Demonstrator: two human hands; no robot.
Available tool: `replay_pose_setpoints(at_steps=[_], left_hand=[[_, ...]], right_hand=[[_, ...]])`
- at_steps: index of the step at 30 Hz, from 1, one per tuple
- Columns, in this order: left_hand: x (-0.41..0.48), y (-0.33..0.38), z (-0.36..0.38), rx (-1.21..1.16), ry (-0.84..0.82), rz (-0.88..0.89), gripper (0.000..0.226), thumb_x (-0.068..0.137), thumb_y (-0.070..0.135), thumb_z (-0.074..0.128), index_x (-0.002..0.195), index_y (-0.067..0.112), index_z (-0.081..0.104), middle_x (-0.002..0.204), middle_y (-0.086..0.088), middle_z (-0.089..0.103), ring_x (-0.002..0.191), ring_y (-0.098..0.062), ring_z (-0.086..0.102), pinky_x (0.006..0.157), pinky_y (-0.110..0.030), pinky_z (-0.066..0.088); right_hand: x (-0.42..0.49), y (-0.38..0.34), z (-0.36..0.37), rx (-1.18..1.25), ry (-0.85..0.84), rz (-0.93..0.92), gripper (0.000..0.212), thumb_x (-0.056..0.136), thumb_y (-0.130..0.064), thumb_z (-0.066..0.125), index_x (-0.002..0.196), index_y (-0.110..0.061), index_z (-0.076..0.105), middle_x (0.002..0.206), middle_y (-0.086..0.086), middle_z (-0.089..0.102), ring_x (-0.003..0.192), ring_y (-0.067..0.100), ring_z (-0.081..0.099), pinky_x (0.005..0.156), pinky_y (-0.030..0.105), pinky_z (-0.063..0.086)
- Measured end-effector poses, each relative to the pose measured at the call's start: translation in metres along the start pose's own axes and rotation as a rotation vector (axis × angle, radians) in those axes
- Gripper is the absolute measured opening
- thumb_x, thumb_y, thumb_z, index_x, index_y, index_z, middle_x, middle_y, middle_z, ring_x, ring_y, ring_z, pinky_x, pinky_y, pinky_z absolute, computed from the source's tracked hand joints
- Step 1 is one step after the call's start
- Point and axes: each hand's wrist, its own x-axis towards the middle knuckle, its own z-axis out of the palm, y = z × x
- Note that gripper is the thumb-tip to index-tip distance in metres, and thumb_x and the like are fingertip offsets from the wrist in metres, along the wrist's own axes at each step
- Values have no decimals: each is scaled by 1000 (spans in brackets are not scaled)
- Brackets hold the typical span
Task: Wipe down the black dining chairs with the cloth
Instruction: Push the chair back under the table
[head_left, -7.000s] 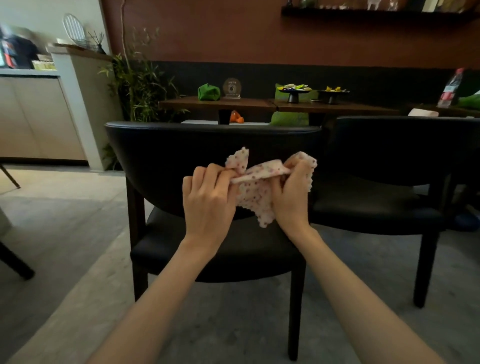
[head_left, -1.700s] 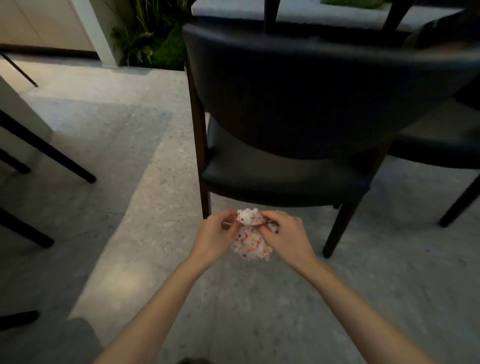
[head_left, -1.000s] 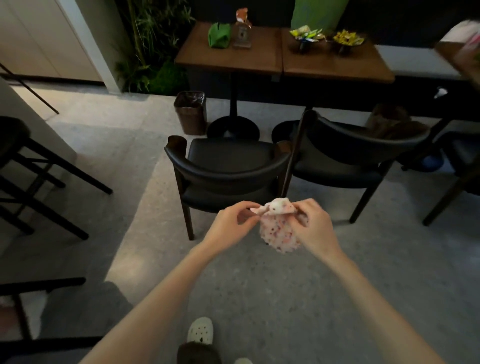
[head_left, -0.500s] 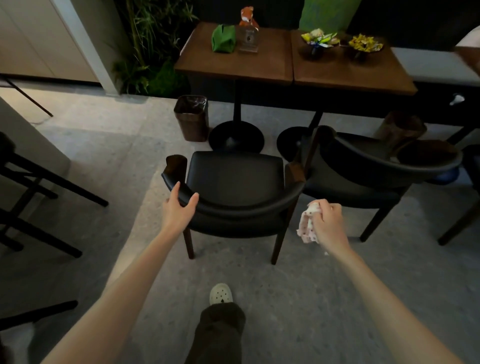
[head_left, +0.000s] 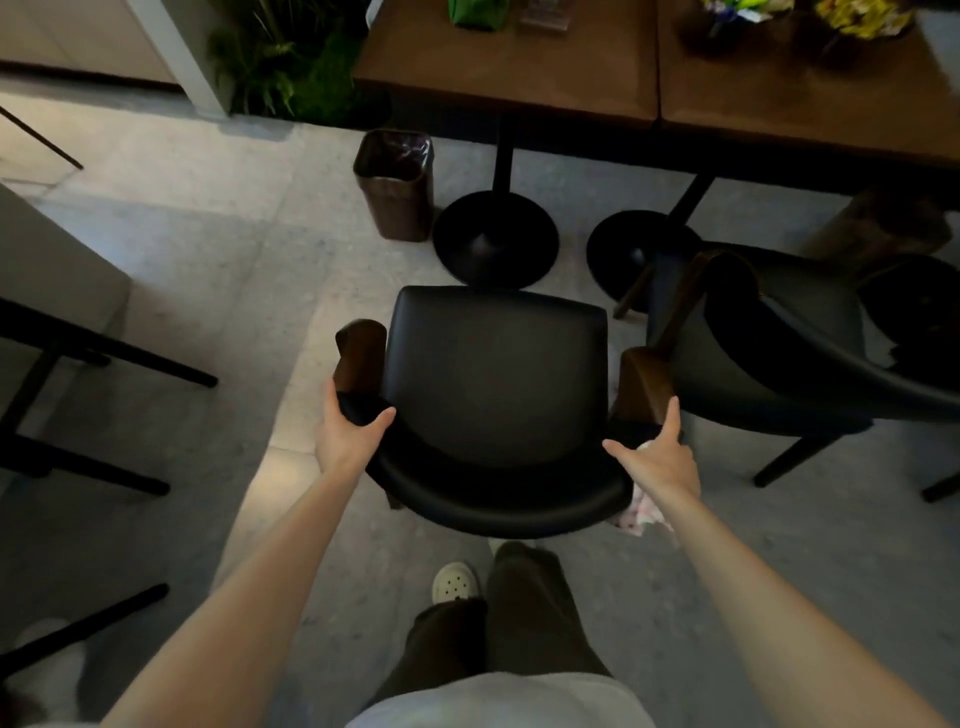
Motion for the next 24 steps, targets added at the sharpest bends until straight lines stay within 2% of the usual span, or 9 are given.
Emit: replay_pose_setpoints(at_steps=[3,7,9,12,17,24], left_hand=[[12,9,5,107,40,-55,99,76,35,80,152,28,18,146,-6,44,132,-32,43,105,-48,38],[24,20,8,161,61,-164,99,71,31,84,148,34,23,140,-7,50,124,-36,50,99,-51,42],[24,22,10,159,73,-198,94,72,28,83,146,34,26,137,-8,52,122,-38,52,99,-50,43],[23,22,9,150,70,-221,90,75,26,80,146,35,25,134,-10,54,120,-39,52,99,-50,44],[19,23,6,130,65,-172,85,79,20,77,147,33,27,135,-12,53,122,-40,50,102,-49,41],[21,16,0,87,34,-102,80,81,17,75,146,30,30,136,-12,52,122,-39,51,102,-49,43]], right_hand=[[10,-6,-1,-23,45,37,115,75,-48,78,152,-35,-6,144,15,44,124,39,50,95,50,45],[21,-7,-2,-27,97,64,107,70,-51,81,150,-23,16,140,15,49,122,39,52,97,50,45],[33,-9,-12,-44,28,94,102,67,-55,81,145,-18,26,138,14,50,123,39,51,98,50,45],[47,-13,-25,-64,-83,126,103,64,-55,83,146,-17,32,138,12,51,125,38,50,99,48,45],[44,-8,-25,-17,-49,85,68,75,-38,80,130,-16,49,124,11,59,115,35,56,92,42,46],[37,-2,-18,65,5,68,55,77,-35,78,124,-18,54,113,9,62,107,33,59,92,41,47]])
